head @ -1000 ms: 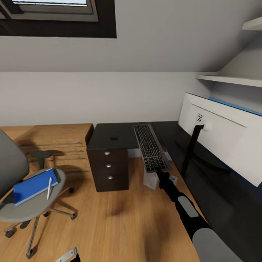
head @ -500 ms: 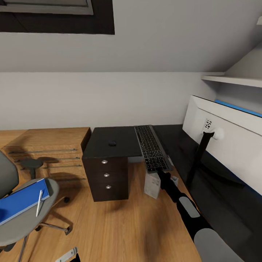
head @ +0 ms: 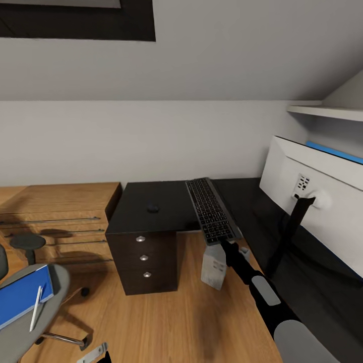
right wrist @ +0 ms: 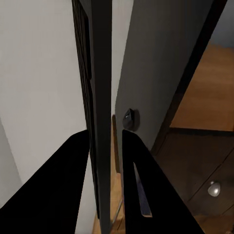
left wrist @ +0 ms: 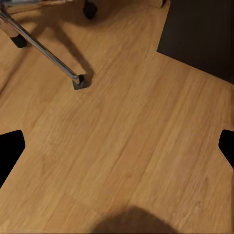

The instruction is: In the bedroom, organize the workspace by keeping the computer under the desk, ensuring the monitor is on the desk, placing the keyboard on the desk next to the monitor, placing the mouse on the desk next to the keyboard, moving the folder from the swivel chair onto the desk next to the mouse, stacking the notebook on top of the folder with the pen on top of the notebook, and positioning the swivel chair next to the desk.

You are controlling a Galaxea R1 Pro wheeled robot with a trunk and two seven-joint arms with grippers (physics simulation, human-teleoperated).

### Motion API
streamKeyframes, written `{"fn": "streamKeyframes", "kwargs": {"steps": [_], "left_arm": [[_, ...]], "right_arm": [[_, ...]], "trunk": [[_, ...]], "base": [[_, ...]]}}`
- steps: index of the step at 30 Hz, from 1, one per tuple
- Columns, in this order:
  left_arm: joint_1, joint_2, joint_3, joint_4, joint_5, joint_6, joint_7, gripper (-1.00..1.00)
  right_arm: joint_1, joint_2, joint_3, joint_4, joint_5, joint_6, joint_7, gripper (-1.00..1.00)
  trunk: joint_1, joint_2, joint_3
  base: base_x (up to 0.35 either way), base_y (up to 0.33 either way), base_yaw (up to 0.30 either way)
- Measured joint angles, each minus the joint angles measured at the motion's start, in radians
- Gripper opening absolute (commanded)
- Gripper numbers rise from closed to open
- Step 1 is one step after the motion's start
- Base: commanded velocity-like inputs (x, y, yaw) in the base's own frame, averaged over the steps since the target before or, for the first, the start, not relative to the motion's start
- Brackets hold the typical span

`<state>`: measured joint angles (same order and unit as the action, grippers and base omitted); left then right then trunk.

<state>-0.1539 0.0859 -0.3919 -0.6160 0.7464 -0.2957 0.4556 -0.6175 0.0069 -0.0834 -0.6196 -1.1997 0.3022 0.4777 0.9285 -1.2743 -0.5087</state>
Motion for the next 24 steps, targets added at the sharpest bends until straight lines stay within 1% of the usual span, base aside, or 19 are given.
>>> {"fn": "streamKeyframes", "kwargs": {"steps": [2, 4, 7, 9, 15, 24], "left_arm": [[0.011, -0.011, -0.011, -0.009, -0.004, 0.0, -0.011, 1.0], [0.023, -0.023, -0.02, -0.002, -0.011, -0.008, -0.007, 1.0], [0.034, -0.04, -0.014, 0.006, -0.015, -0.018, 0.001, 1.0], [0.042, -0.05, -0.008, 0.012, -0.024, -0.027, 0.009, 1.0], [0.053, -0.057, -0.003, 0.015, -0.056, -0.034, 0.014, 1.0], [0.055, -0.058, -0.002, 0.015, -0.063, -0.036, 0.015, 1.0]], "right_arm": [[0.001, 0.011, 0.003, 0.008, 0.006, -0.007, -0.013, -1.0], [0.0, 0.022, 0.003, 0.007, 0.004, -0.005, -0.017, -1.0], [0.0, 0.023, 0.003, 0.007, 0.006, -0.003, -0.01, -1.0], [0.001, 0.022, 0.003, 0.007, 0.008, -0.002, -0.007, -1.0], [0.001, 0.02, 0.003, 0.007, 0.007, 0.0, -0.018, -1.0], [0.001, 0.019, 0.003, 0.006, 0.005, 0.001, -0.022, -1.0]], "trunk": [[0.0, 0.0, 0.0], [0.001, 0.0, 0.0], [0.001, 0.0, 0.0], [0.001, 0.0, 0.0], [0.001, 0.0, 0.0], [0.001, 0.0, 0.0]], "base": [[0.0, 0.0, 0.0], [0.0, 0.0, 0.0], [0.0, 0.0, 0.0], [0.0, 0.0, 0.0], [0.0, 0.0, 0.0], [0.0, 0.0, 0.0]]}}
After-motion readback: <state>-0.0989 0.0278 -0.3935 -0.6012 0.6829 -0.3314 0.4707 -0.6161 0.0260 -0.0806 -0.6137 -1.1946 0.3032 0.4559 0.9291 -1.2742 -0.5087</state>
